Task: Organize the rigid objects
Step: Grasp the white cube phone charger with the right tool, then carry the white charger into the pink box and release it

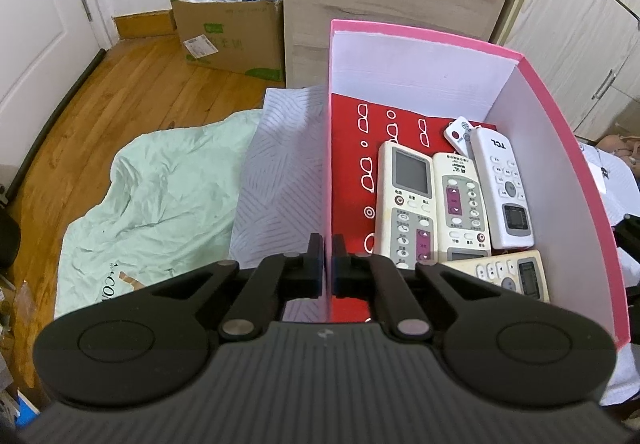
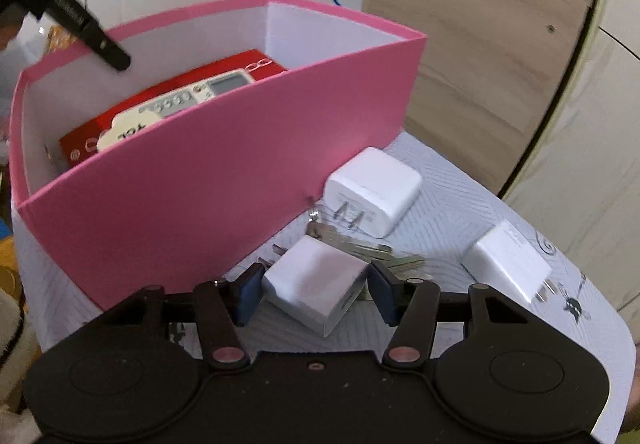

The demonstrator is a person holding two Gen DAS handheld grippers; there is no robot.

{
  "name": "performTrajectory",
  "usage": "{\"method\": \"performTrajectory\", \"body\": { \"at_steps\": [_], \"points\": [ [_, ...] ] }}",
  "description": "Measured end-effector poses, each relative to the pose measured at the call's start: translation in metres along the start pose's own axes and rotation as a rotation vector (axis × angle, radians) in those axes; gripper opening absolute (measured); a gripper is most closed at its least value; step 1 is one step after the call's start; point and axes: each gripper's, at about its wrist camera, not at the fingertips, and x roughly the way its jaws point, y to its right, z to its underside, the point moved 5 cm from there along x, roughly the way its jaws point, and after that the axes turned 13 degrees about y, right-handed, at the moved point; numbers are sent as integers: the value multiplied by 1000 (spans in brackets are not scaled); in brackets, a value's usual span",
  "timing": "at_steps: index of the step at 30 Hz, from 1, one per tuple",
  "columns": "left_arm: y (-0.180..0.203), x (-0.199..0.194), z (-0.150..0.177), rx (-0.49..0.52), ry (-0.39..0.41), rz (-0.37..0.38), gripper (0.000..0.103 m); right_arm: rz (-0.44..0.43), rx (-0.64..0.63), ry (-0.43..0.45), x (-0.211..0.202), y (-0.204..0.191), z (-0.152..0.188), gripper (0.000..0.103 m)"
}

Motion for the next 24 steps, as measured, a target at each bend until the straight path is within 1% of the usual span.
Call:
{"method": "performTrajectory", "body": {
  "at_steps": [3, 7, 10, 14, 20, 22, 24],
  "points": [
    [1, -1, -2, 17, 13, -19, 4, 14, 23, 8, -5, 6, -4, 61],
    [2, -1, -2, 23, 14, -22, 4, 14, 66, 35, -14, 14, -11, 61],
    [2, -1, -3, 23, 19, -24, 4, 23, 89, 64, -23, 19, -22, 61],
    [3, -2, -5, 50, 41, -32, 4, 18, 168, 109, -39, 26, -42, 61],
    [1, -5, -5, 31, 36, -22, 4, -17, 296, 181, -61, 25, -75, 61],
    [0, -5, -6, 20, 32, -18, 4, -30, 313, 198, -65, 19, -84, 61],
    [-2, -5, -7, 7, 28, -14, 4, -65, 327, 213, -67, 11, -93, 61]
  ]
}}
